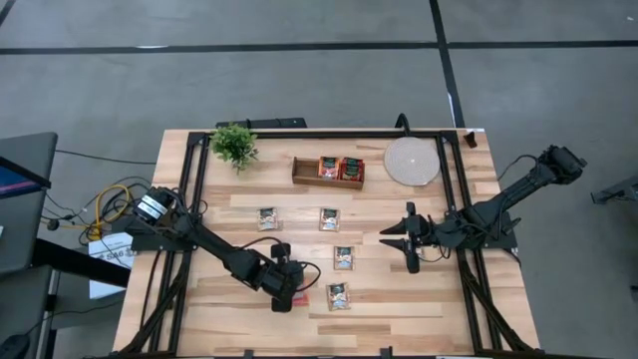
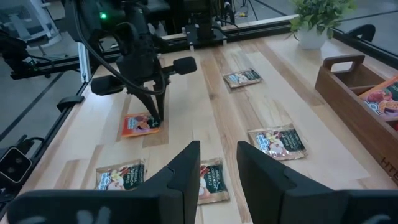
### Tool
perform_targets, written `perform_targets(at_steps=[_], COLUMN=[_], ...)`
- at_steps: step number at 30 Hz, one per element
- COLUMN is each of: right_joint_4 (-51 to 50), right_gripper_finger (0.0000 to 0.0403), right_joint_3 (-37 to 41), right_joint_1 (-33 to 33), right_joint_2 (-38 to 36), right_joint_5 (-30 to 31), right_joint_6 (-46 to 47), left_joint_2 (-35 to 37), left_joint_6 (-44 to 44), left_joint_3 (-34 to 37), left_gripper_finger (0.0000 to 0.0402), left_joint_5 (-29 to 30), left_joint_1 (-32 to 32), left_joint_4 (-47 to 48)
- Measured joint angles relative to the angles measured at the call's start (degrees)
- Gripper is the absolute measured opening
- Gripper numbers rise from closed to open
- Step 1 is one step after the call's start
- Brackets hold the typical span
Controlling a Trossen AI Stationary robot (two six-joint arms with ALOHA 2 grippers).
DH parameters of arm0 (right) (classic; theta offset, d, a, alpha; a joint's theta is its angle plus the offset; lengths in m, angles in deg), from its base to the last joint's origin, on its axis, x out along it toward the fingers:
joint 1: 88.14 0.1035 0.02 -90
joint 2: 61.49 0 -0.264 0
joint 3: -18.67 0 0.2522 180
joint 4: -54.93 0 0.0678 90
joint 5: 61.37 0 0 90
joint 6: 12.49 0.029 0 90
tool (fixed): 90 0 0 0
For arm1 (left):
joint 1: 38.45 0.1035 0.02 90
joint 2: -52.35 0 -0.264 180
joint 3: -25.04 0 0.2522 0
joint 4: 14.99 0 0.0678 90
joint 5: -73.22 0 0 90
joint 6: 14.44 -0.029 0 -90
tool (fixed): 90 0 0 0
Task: Pick & Place Tea
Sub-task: Put the orange tea bag into the middle section of the wooden organizer
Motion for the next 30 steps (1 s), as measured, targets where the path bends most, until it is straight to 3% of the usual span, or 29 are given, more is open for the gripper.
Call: perform_targets(at_steps=[4,14,23,30], right_joint_4=[0.02,0.1,2.44,4.91], right_gripper_finger=[0.0098,0.0098,0.0098,0.0098], right_joint_3=[0.0,0.0,0.0,0.0], right_joint_1=[0.0,0.0,-0.02,-1.04], right_joint_2=[0.0,0.0,0.02,0.09], right_joint_5=[0.0,0.0,0.0,-0.11], right_joint_6=[0.0,0.01,0.02,0.0], left_joint_2=[0.0,-0.34,-0.33,-0.31], left_joint_6=[-0.06,-2.92,-10.13,-20.2], left_joint_3=[0.02,-1.86,-13.19,-20.14], left_gripper_finger=[0.0004,0.0,0.0,0.0], left_joint_5=[0.4,3.97,15.44,24.82], left_joint_1=[0.01,-0.07,-0.05,0.21], left_joint_4=[0.1,2.89,18.9,20.55])
